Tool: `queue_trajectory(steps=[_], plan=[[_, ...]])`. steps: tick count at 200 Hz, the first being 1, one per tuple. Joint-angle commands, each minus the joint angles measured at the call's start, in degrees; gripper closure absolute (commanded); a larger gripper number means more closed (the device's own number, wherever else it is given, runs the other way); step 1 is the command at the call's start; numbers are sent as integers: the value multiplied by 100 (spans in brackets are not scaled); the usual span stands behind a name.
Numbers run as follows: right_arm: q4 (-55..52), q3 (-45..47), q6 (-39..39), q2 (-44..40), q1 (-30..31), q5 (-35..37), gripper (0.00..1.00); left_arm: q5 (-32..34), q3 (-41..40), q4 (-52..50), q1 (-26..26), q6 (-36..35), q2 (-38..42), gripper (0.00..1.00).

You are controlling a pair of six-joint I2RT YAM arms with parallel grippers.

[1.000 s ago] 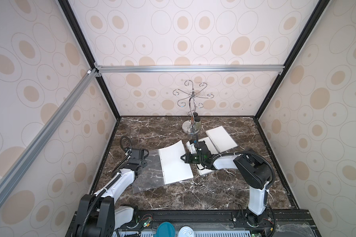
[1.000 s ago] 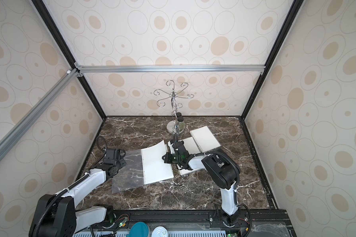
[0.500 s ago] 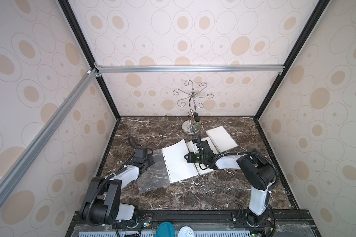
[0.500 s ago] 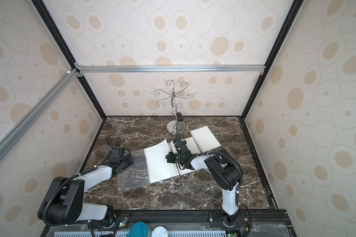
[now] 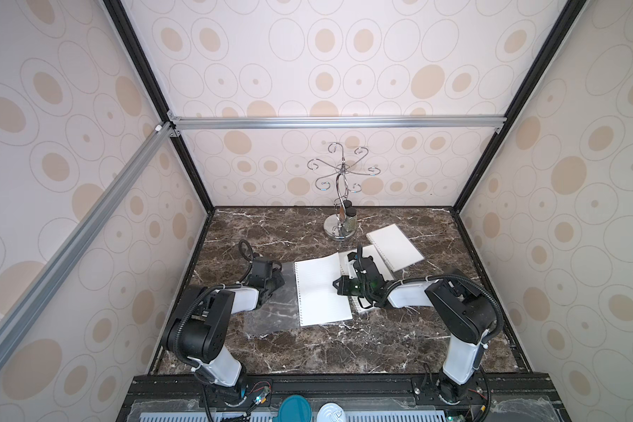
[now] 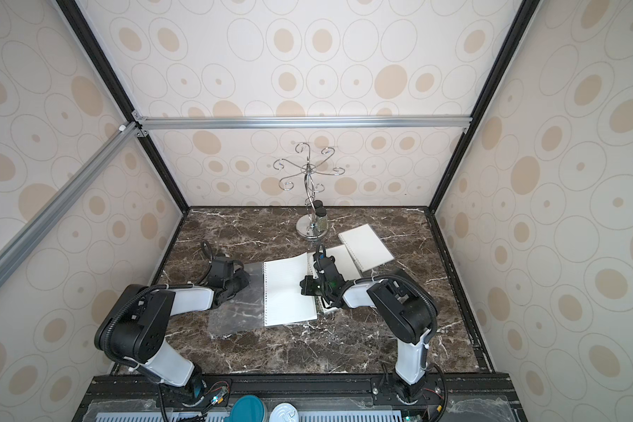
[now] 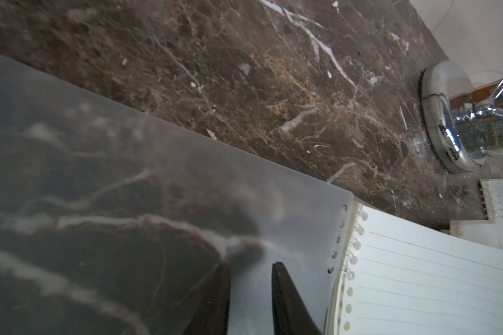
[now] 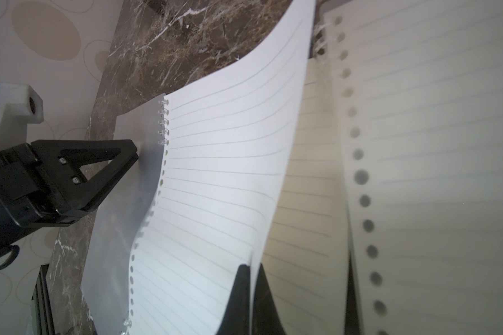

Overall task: Tear off pages from different notebooks
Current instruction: Tear off the paper from the notebook.

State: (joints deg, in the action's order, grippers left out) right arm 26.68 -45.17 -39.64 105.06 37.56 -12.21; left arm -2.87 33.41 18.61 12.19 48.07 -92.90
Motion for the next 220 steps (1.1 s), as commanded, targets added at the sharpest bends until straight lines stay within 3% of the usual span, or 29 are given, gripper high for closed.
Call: queue_trajectory(steps=[1,70,190,220], plan=[[-50,436,-158,-106,-257,434,100,305,-291,-832,-41,241,-270,74],[379,1072,-501,41,-456,602,100,201,-293,-677,-37,263,-434,75],[1108,2224,-1279,-163,-717,1704,100,103,-238,-632,-45,268,-640,80],[1296,2314,-1323,-22,-853,1577,100,103,-216,-670,-47,254,-648,80]])
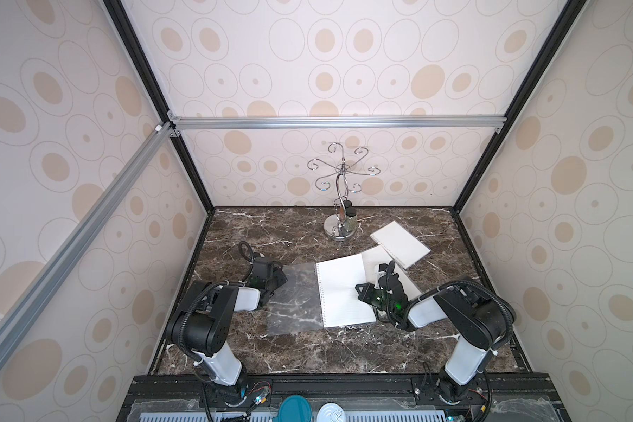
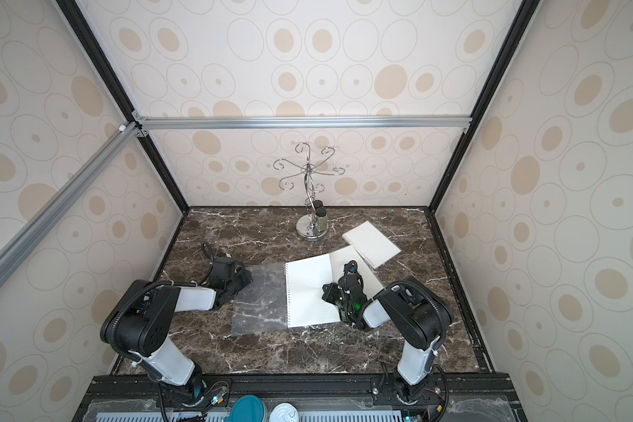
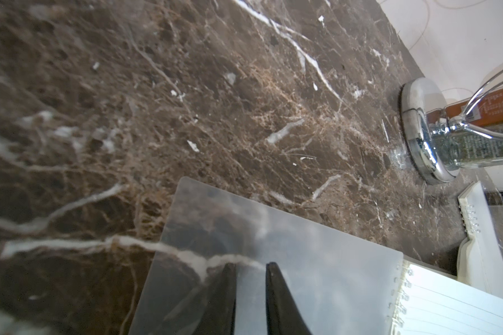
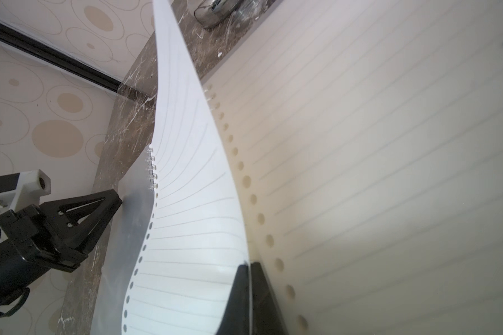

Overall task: Tear off pages from different notebooks
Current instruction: Tear off the paper from the notebook.

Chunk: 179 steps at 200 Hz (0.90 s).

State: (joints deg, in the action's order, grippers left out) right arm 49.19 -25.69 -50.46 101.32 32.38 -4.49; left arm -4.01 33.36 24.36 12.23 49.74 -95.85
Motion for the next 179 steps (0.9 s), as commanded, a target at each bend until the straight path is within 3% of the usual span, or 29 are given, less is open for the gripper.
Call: queue_trajectory(steps=[1,112,179], plan=[[-951,369,-243,353,-336,807,100,217,-210,-1247,-48,88,-354,80],[-617,1005,-498,248,-382,1316,100,208,-215,-1232,-51,58,-355,81],[-201,1040,-675,925,-437,1258,100,173,-172,-1304,-54,54,-381,81]])
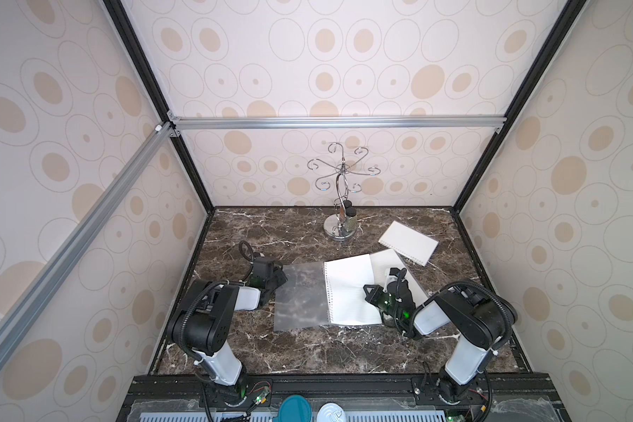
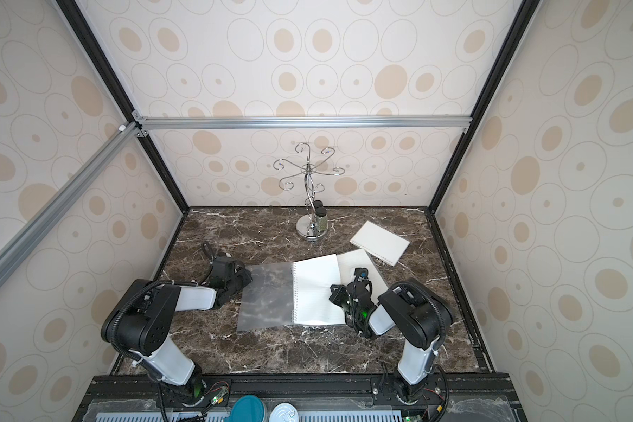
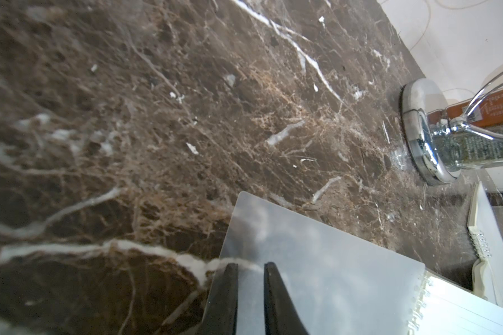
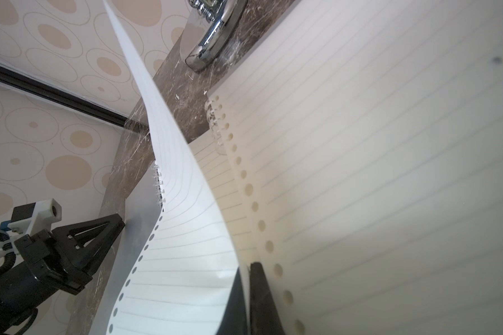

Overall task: Tear off pages from different notebooks
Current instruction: Tear off the paper from the notebook.

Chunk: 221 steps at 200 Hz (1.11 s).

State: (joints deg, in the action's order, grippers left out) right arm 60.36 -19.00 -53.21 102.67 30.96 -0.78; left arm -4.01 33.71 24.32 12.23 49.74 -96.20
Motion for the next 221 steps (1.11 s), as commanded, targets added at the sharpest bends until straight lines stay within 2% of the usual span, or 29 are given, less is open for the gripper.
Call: queue_trajectory(steps=[1,39,78,114,150,163,221], plan=[[-1304,371,-404,807,-298,878,100,173,-207,-1299,-54,54,-346,81],[-509,537,-479,1350,-411,741,100,164,-207,-1298,-63,53,-346,81],[-673,529,-377,1166,-429,701,100,164,-191,-1314,-61,42,-355,80],[-977,783,-271,359,-440,1126,100,155,-185,-1318,-67,35,-358,81],[-2475,746,-29,-995,-425,1431,100,155,-190,-1321,-72,33,-364,81],[-2671,775,75,-1371,-425,1499,100,155,-190,-1319,-72,34,-364,80],[-3306,425,788,-2780,-415,797,100,160,-69,-1515,-62,-82,-302,79]])
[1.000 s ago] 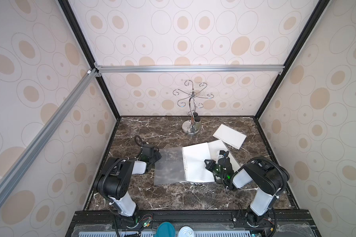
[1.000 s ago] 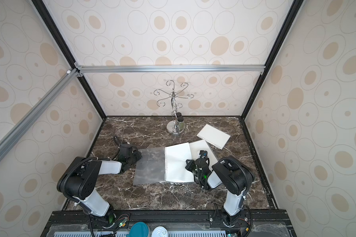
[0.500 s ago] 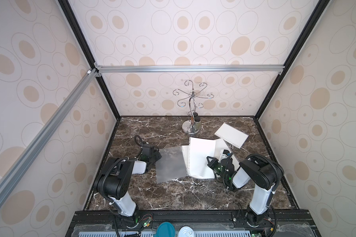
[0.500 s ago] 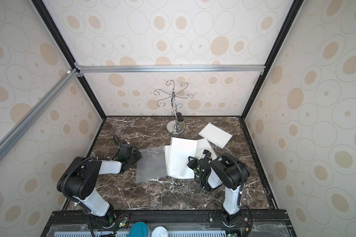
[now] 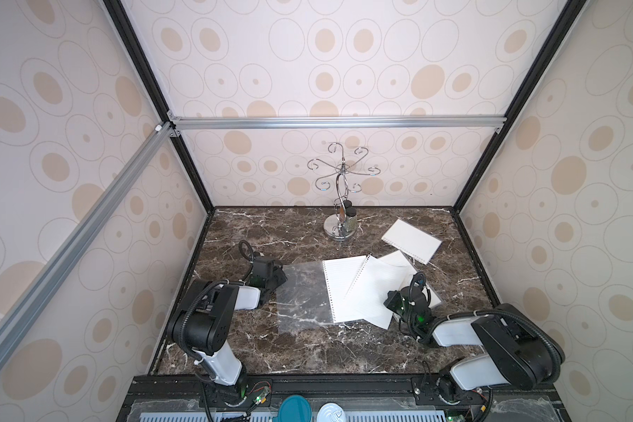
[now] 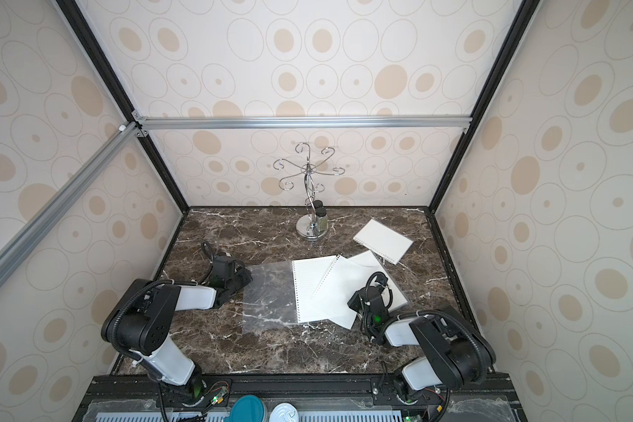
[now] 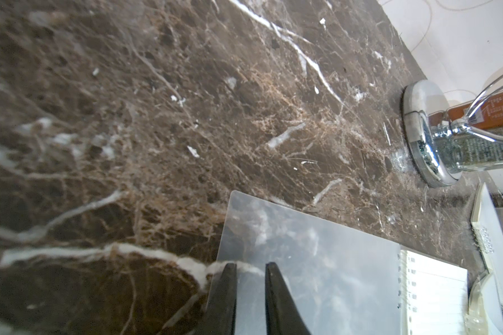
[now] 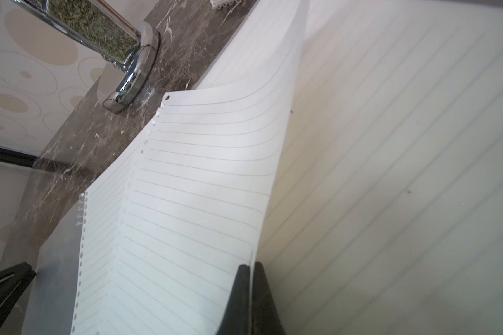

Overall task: Tear off pages from different notebooks
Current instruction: Tear off the paper from the notebook.

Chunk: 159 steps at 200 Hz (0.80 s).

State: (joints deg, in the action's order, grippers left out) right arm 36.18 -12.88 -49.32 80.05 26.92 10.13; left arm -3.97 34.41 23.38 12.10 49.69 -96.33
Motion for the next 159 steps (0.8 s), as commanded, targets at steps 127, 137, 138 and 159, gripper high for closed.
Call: queue_trajectory(steps=[127,137,138,159], plan=[[-1729,-1617,1221,-1756,972,-882,100,1259,643,-3542,198,-852,3276,57],[-1799,-1937,1303,-1441,1223,-974,100,1620,522,-3568,198,-1008,3687,57],[-1812,-1977,1307,-1405,1248,-980,100,1663,505,-3564,197,-1024,3729,57],[-1732,-2604,1230,-623,1807,-1169,100,2592,-13,-3518,188,-1172,4604,37]])
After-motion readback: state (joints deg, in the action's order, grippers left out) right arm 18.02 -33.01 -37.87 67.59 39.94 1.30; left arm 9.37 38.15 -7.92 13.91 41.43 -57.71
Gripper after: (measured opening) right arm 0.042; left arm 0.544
